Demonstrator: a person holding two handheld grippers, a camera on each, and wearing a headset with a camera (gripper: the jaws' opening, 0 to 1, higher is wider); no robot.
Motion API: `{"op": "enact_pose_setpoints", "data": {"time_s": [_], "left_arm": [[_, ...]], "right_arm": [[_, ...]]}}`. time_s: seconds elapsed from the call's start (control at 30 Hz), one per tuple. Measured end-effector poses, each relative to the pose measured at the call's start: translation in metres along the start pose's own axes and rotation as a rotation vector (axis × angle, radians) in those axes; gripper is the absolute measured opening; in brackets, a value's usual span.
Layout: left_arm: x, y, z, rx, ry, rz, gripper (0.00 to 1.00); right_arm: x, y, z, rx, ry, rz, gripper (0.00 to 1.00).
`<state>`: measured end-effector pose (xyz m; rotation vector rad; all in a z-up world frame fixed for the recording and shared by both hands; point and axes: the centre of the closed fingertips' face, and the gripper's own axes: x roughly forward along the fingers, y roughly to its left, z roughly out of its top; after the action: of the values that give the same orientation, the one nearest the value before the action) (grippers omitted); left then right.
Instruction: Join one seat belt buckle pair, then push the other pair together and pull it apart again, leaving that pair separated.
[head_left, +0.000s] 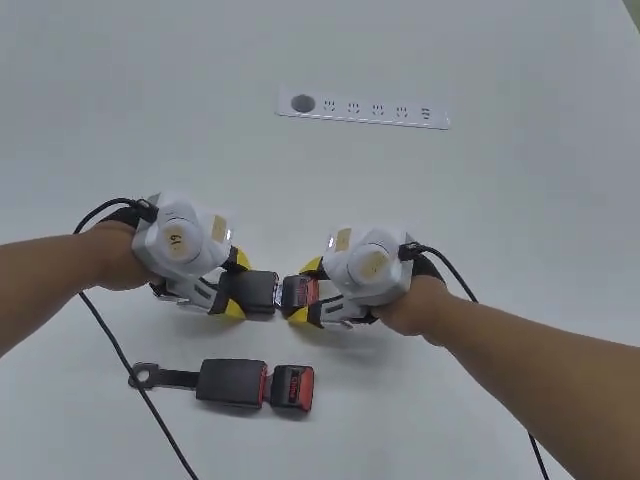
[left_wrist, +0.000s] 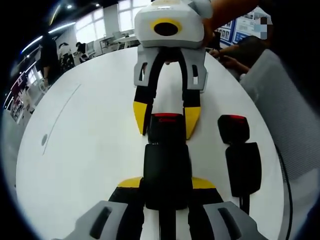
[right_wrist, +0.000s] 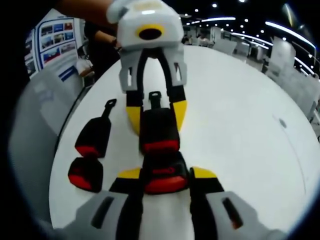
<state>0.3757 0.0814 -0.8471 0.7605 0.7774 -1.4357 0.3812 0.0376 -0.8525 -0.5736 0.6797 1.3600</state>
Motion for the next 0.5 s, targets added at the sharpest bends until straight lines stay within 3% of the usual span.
{"op": "enact_pose_setpoints", "data": {"time_s": [0.5], "left_arm": [[-0.0005,-0.0009,0.0005,0.003,0.008,-0.005,0.34]], "right_arm": [[-0.0009,-0.0005,-0.0026,-0.019,0.020,0.006,0.35]]}}
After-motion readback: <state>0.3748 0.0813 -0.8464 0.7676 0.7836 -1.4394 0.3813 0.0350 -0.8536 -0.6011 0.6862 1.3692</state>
